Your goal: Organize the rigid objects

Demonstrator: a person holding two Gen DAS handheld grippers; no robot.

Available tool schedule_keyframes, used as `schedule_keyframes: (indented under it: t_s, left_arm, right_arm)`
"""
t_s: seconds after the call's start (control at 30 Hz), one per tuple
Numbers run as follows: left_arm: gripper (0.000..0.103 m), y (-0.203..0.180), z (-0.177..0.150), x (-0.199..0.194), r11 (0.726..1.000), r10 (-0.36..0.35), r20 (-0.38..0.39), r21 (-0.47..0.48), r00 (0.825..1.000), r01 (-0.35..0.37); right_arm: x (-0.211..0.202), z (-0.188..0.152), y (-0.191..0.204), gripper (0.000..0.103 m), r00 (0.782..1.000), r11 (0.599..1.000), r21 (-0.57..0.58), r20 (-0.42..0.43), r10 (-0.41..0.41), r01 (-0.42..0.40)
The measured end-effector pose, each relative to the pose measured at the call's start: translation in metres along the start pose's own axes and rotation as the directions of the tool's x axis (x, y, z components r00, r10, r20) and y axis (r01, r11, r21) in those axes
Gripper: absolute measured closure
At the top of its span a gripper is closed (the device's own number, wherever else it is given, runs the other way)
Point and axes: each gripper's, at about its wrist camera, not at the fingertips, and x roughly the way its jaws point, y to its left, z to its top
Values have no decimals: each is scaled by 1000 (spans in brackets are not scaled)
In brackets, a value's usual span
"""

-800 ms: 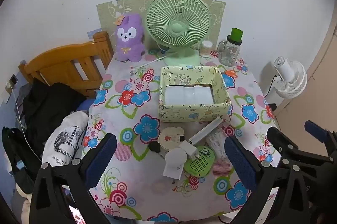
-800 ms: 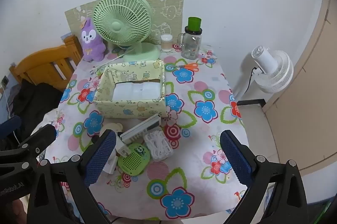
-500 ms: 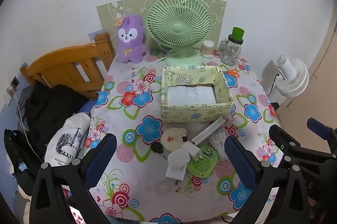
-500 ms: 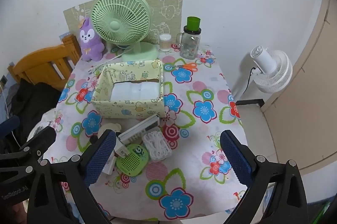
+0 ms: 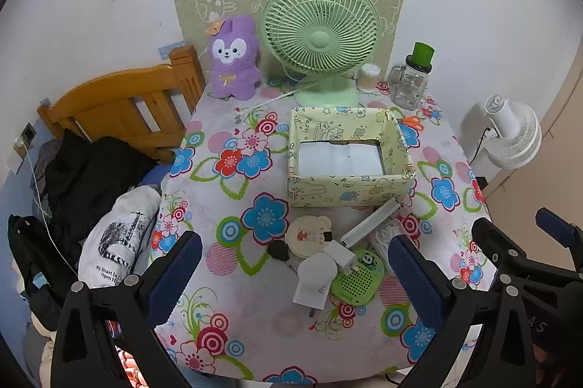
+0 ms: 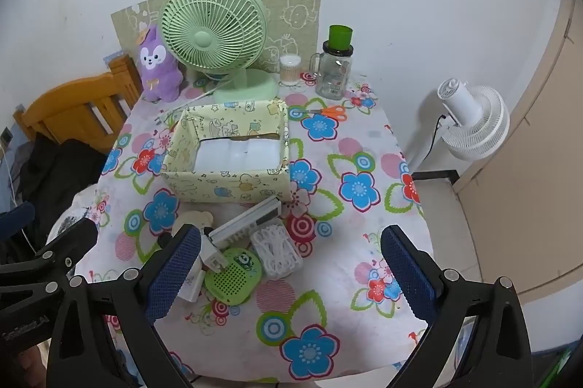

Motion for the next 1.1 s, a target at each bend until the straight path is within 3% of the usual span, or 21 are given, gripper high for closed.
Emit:
schedule_keyframes:
  t_s: [1.1]
  left_arm:
    - [0,-2,3,5,1000,-6,1,17,1000,6]
  right_arm:
    - [6,10,-2,3,1000,1000,12,-4,7,-7]
